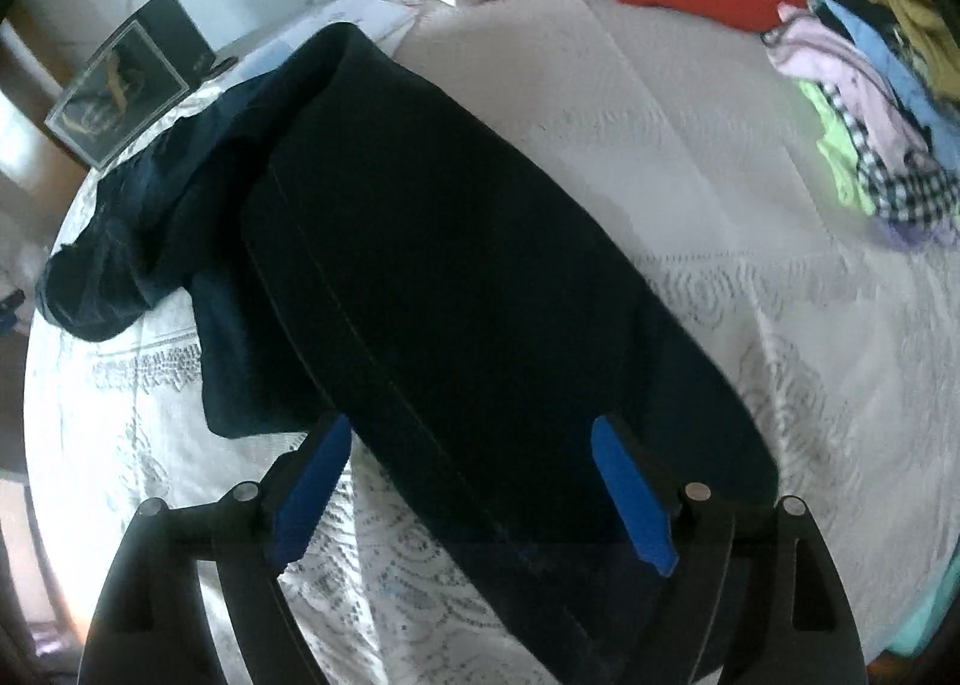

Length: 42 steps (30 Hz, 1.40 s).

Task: Fold clothes

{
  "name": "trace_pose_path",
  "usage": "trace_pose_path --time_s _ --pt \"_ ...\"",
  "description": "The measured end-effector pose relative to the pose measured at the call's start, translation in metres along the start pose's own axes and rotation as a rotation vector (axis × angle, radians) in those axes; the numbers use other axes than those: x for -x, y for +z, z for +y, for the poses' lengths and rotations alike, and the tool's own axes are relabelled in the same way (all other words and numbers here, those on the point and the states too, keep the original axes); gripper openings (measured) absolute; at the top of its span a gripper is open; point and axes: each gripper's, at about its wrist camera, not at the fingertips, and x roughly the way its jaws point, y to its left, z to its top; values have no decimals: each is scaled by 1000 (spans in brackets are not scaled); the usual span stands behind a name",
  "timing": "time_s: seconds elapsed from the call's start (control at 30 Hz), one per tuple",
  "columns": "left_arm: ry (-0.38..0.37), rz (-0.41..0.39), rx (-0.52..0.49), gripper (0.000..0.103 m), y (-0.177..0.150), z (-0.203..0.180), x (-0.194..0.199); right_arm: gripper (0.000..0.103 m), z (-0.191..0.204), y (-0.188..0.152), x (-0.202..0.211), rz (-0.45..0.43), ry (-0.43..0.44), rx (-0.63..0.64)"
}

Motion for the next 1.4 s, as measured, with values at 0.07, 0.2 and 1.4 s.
trace_pose_path --time_s 0.07,0.2,1.4 --pt "-6 -10 -40 72 13 -19 -2 83 -12 -4 1 4 -21 -45" --pt "29 11 -40 72 30 -27 -20 83 -58 -13 13 -13 -66 -193" --pt "-24 39 123 103 -12 74 -33 51 -23 59 36 -60 34 -147"
